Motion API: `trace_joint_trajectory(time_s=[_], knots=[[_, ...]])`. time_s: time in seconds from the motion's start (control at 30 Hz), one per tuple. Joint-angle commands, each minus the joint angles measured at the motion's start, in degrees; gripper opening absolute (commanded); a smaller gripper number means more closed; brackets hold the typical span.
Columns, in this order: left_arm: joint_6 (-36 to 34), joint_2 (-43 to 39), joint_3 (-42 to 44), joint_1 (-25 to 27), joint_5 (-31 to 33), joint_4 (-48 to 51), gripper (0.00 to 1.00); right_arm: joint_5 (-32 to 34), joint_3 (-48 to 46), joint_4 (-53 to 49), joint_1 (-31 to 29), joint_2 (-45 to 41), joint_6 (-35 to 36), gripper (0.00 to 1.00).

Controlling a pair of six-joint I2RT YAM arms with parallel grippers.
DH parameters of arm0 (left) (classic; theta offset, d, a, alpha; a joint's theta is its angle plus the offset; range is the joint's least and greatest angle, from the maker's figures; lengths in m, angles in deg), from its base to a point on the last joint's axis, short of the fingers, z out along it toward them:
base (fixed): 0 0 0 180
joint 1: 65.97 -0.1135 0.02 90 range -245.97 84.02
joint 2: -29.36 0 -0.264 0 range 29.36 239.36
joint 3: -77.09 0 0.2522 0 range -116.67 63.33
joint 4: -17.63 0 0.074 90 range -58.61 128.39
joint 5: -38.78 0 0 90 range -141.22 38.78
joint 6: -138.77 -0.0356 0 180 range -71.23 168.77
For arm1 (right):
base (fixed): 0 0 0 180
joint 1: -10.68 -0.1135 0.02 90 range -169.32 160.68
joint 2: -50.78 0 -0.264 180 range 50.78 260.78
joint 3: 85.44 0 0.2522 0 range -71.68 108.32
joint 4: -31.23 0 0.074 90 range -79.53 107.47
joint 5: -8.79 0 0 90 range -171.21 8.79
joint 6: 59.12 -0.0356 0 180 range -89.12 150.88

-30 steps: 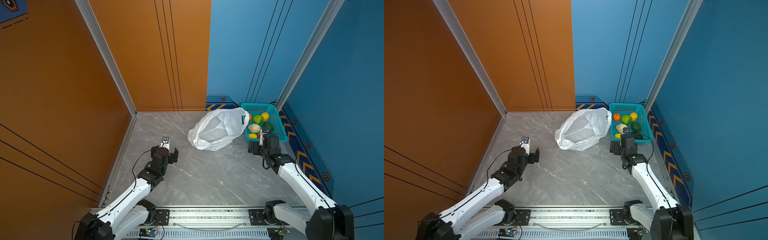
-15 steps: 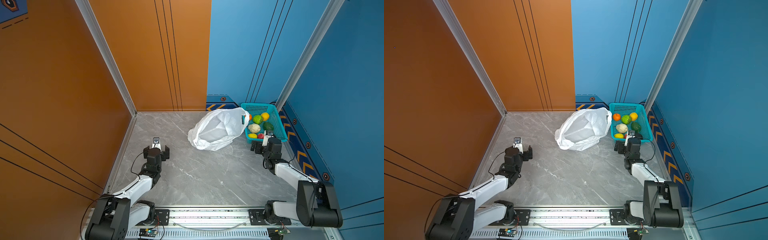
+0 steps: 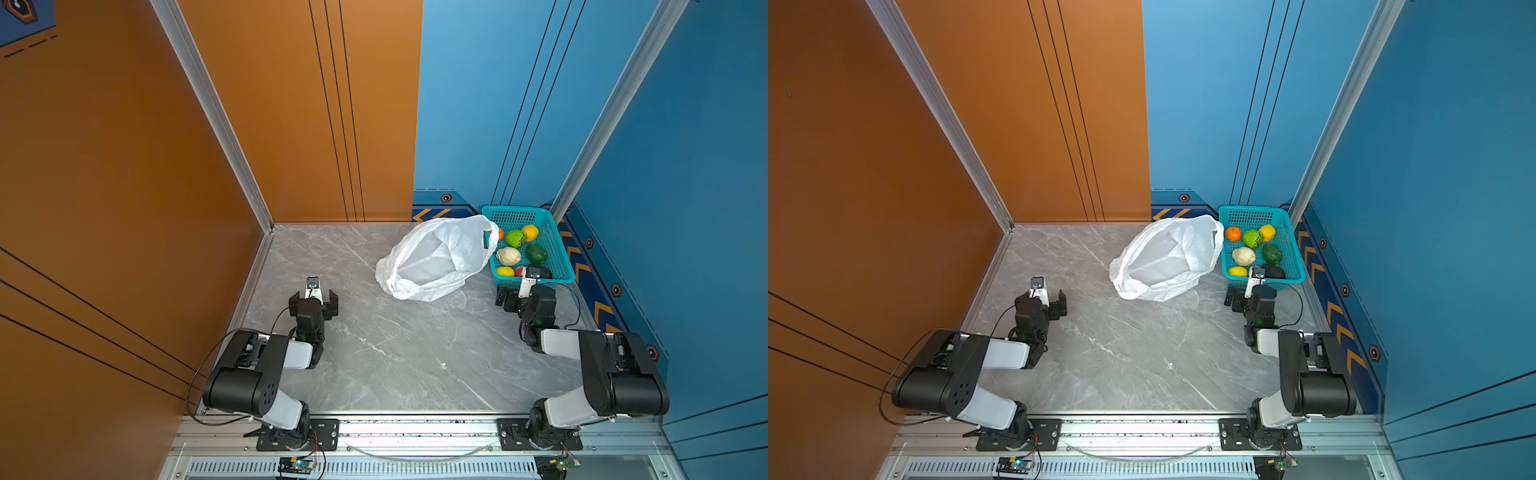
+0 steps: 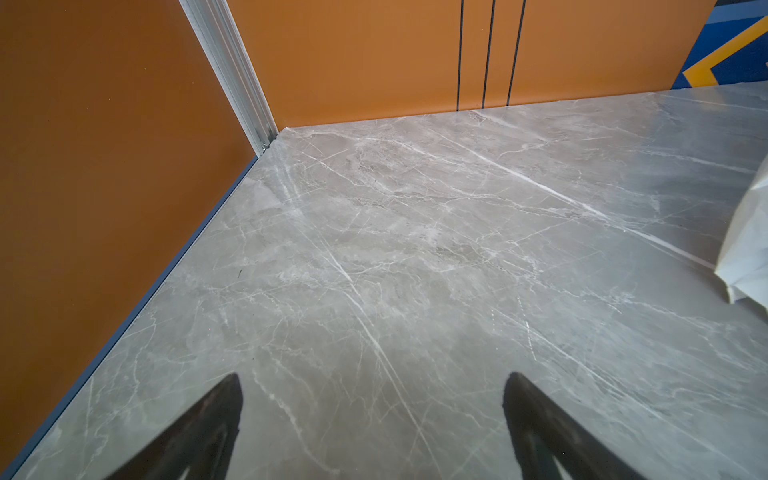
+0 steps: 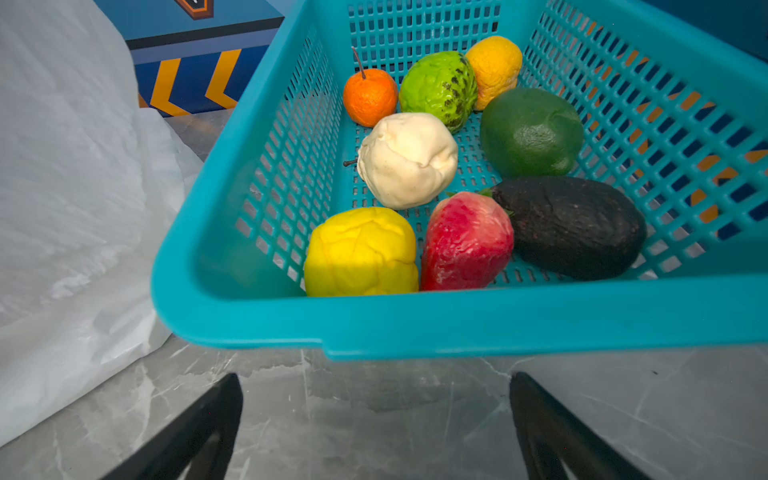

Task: Untie the knot of the plastic bag and take out the fruit

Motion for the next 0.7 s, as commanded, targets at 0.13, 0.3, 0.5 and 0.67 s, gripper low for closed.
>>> trace_joint_trajectory(time_s=[0.13,0.3,0.5,0.67], knots=[[-0.63,1.58,0.04,-0.55,-0.83,-5.31,0.99,3.69,-3.61,11.02,-2.61,2.29,2.84,1.00],[-0.62,1.69,-0.23,-0.50,-0.69,-4.85,0.99,11.99,-4.71,13.06,-5.52,2.33,3.62,1.00],[-0.60,1.71,-0.47,-0.51,-0.68,-4.45,0.98,13.30,-3.82,11.51,-5.39,2.42,2.97,1.00],[-0.61,1.67,-0.53,-0.50,-0.68,-4.25,0.98,13.00,-3.77,11.50,-5.21,2.47,2.84,1.00]])
